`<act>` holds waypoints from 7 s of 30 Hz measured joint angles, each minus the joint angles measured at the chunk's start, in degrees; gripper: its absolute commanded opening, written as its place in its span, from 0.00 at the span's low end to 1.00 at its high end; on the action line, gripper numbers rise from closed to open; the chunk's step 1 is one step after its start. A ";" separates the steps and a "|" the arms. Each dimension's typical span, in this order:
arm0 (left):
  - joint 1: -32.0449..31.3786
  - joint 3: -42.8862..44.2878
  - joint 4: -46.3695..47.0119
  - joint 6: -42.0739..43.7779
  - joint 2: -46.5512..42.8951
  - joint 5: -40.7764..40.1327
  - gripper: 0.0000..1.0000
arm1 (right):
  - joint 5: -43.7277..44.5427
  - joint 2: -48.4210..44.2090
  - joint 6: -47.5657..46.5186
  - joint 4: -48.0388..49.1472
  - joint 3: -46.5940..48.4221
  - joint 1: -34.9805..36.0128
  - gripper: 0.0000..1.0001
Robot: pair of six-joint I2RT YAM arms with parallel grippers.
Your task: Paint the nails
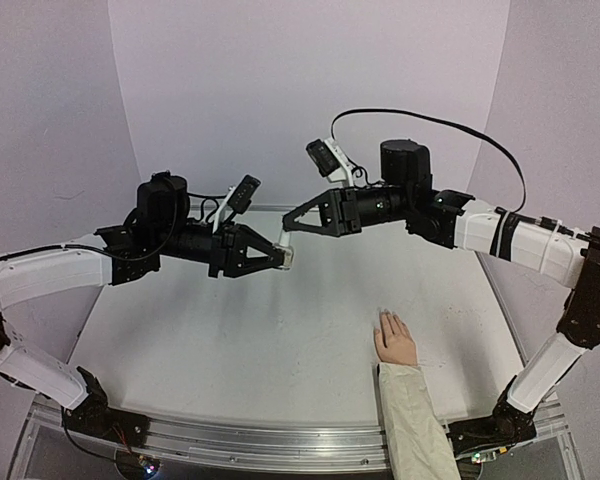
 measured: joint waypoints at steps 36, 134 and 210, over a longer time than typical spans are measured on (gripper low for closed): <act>-2.38 -0.52 -0.09 4.79 -0.26 -25.03 0.00 | 11.89 3.26 -1.68 2.32 0.07 0.94 0.00; -10.27 -12.83 -4.20 15.10 -13.46 -74.07 0.98 | 70.58 16.61 -10.56 9.57 -20.28 13.07 0.00; 18.16 -55.91 6.91 10.93 -75.69 -79.08 0.99 | 75.49 -72.11 -5.11 3.26 -72.94 -30.38 0.98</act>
